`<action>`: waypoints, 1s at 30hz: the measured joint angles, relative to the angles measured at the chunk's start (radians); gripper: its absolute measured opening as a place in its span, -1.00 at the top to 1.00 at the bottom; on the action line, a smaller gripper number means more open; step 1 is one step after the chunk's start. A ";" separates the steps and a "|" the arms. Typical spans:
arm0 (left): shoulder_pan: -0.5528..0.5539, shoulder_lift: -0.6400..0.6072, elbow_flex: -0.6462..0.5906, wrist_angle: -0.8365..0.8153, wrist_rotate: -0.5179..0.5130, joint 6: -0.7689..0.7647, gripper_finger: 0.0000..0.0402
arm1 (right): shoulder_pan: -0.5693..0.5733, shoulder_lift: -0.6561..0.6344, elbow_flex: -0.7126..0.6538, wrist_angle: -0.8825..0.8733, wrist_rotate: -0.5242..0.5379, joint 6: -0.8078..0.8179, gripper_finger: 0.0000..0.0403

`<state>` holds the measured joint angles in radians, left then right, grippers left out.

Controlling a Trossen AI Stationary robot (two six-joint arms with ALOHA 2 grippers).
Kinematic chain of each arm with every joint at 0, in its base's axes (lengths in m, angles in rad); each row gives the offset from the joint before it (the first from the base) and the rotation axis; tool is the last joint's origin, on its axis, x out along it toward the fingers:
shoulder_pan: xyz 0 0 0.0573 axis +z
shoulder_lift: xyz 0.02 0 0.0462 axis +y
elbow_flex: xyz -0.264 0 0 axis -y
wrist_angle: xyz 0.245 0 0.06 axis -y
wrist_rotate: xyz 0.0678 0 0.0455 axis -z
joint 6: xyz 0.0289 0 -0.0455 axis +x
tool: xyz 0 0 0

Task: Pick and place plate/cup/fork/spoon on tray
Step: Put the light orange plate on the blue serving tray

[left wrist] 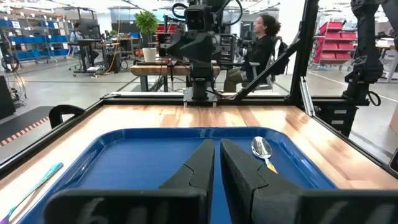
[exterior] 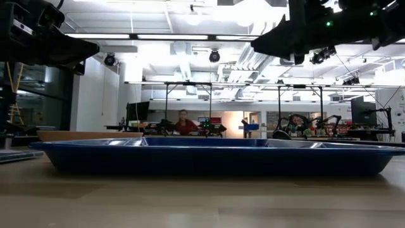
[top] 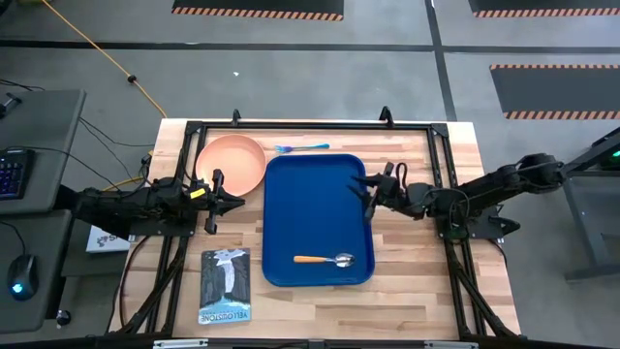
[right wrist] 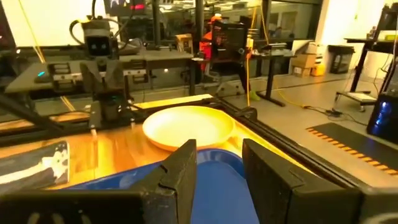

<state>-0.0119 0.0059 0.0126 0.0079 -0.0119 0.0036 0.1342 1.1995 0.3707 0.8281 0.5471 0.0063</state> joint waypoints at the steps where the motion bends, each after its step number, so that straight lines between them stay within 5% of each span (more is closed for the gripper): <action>1: 0.000 0.000 0.000 0.000 0.000 0.000 0.90 | -0.005 0.002 0.000 0.000 -0.004 0.017 0.40; 6: 0.000 0.000 0.000 0.031 0.000 -0.005 0.90 | -0.023 0.005 0.001 -0.031 -0.064 0.068 0.40; 11: -0.002 0.000 0.000 0.218 0.008 -0.144 0.90 | -0.023 0.005 0.001 -0.039 -0.094 0.076 0.40; 15: -0.002 0.000 0.000 0.332 0.004 -0.115 0.90 | -0.023 0.005 0.002 -0.039 -0.094 0.091 0.40; 19: -0.002 0.041 0.004 0.345 -0.105 -0.138 0.86 | -0.023 0.005 0.002 -0.039 -0.094 0.099 0.40; 26: 0.000 0.245 0.088 0.327 -0.122 -0.122 0.43 | -0.023 0.006 0.002 -0.039 -0.087 0.101 0.40; 30: 0.000 0.381 0.225 0.129 -0.219 -0.077 0.08 | -0.023 0.006 0.002 -0.038 -0.083 0.099 0.40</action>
<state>-0.0116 0.3865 0.2377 0.1366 -0.2311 -0.0738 0.1108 1.2053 0.3725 0.7898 0.4637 0.1051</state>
